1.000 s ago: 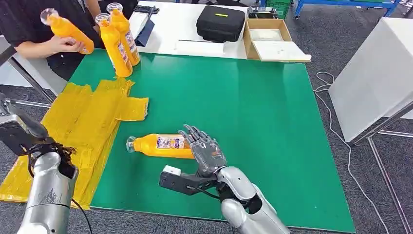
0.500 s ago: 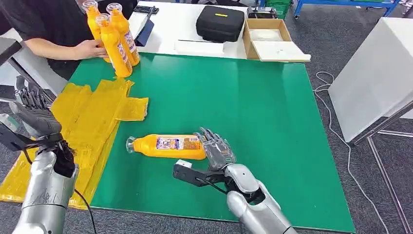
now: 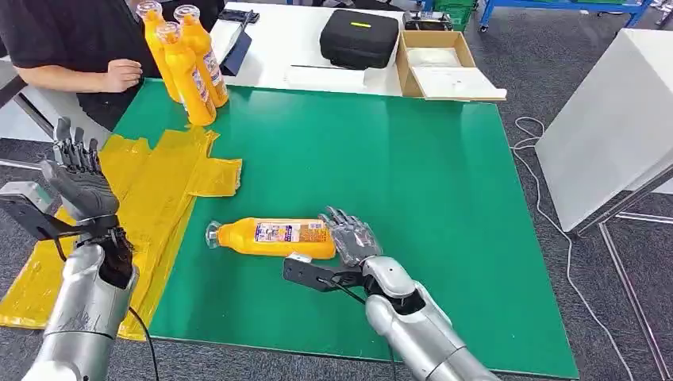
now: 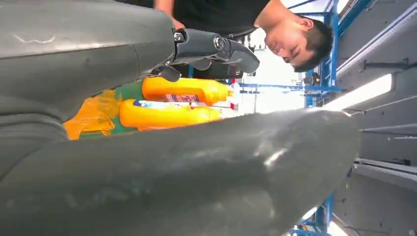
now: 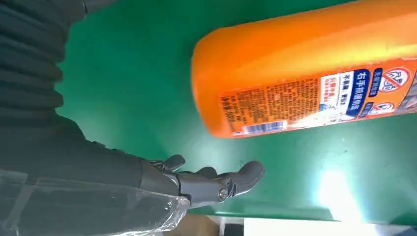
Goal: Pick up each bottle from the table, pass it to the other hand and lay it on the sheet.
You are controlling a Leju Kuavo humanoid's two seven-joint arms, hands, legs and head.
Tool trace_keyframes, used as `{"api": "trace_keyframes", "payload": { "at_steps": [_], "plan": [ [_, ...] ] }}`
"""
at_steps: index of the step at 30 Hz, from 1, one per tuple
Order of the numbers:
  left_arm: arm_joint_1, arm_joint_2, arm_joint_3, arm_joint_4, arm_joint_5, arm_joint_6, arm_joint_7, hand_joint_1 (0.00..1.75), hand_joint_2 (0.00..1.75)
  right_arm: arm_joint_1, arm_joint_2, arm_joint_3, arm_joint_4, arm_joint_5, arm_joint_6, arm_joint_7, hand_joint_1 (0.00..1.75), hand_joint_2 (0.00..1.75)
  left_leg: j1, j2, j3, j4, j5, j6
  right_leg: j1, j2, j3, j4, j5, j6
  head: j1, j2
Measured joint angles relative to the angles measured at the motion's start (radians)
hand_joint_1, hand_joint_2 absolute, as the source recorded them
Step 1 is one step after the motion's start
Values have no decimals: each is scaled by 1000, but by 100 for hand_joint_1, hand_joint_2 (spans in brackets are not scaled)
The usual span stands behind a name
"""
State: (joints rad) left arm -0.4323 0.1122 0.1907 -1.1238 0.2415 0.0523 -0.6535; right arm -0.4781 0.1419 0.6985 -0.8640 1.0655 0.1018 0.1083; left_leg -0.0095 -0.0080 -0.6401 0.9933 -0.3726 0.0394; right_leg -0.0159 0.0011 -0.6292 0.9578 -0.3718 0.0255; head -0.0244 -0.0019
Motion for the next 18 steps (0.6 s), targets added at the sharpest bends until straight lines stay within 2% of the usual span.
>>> {"api": "trace_keyframes", "payload": {
  "at_steps": [11, 18],
  "plan": [
    [-46, -1, -32, 72, 14, 4, -35, 0, 0, -89, 98, 32, 161, 8, -15, -14, 0, 175, 1, 1, 0, 0, 0, 0, 0, 0, 0, 0, 0, 0, 0, 0],
    [-46, -1, -33, 74, 14, 4, -35, 0, 0, -91, 101, 33, 166, 8, -15, -14, 0, 175, 1, 1, 0, 0, 0, 0, 0, 0, 0, 0, 0, 0, 0, 0]
  ]
}}
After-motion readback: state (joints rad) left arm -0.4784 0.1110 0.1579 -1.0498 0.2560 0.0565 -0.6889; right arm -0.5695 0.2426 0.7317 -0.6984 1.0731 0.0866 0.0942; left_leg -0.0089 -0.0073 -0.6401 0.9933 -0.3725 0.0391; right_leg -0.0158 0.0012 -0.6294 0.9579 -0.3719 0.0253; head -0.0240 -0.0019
